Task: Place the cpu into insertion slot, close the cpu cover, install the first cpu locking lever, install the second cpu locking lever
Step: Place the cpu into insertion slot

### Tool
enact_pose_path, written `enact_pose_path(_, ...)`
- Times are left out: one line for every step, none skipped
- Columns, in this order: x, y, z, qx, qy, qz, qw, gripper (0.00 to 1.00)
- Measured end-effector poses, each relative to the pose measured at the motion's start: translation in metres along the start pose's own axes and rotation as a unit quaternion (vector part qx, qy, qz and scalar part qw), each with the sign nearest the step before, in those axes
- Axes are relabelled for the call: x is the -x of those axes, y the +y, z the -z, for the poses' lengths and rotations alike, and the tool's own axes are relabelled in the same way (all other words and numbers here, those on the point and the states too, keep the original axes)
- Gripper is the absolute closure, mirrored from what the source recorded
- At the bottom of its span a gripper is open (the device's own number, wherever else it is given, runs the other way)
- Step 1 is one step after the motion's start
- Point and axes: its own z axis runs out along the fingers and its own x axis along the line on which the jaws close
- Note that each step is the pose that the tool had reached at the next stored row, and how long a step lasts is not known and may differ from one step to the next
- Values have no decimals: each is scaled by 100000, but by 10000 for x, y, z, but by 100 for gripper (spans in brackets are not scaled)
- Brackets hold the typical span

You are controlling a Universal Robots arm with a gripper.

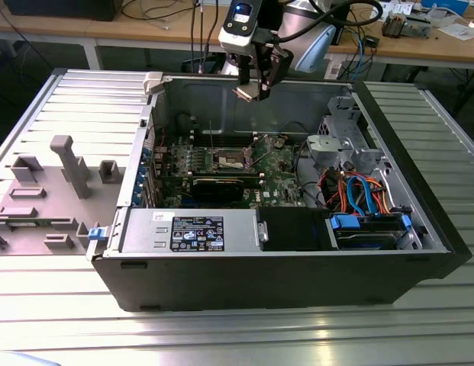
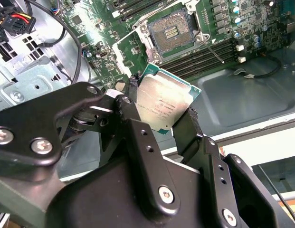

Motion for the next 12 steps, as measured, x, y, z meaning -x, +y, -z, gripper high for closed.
enact_pose_path(0, 0, 0, 1, 0, -3, 100000, 45)
enact_pose_path(-1, -3, 0, 4, -5, -72, 100000, 45)
enact_pose_path(-6, -10, -7, 49, -166, -1583, 99987, 45)
enact_pose_path(-6, -11, -12, 66, -244, -2271, 99974, 45)
enact_pose_path(-6, -12, -21, 81, -299, -2815, 99960, 45)
enact_pose_path(-6, -13, -33, 87, -325, -3132, 99950, 45)
enact_pose_path(-6, -15, -42, 87, -354, -3382, 99942, 45)
enact_pose_path(-6, -16, -47, 87, -370, -3551, 99936, 45)
enact_pose_path(-6, -17, -53, 91, -385, -3755, 99929, 45)
enact_pose_path(-6, -18, -59, 94, -406, -3997, 99919, 45)
enact_pose_path(-6, -18, -65, 87, -435, -4343, 99905, 45)
enact_pose_path(-6, -19, -71, 77, -453, -4632, 99892, 45)
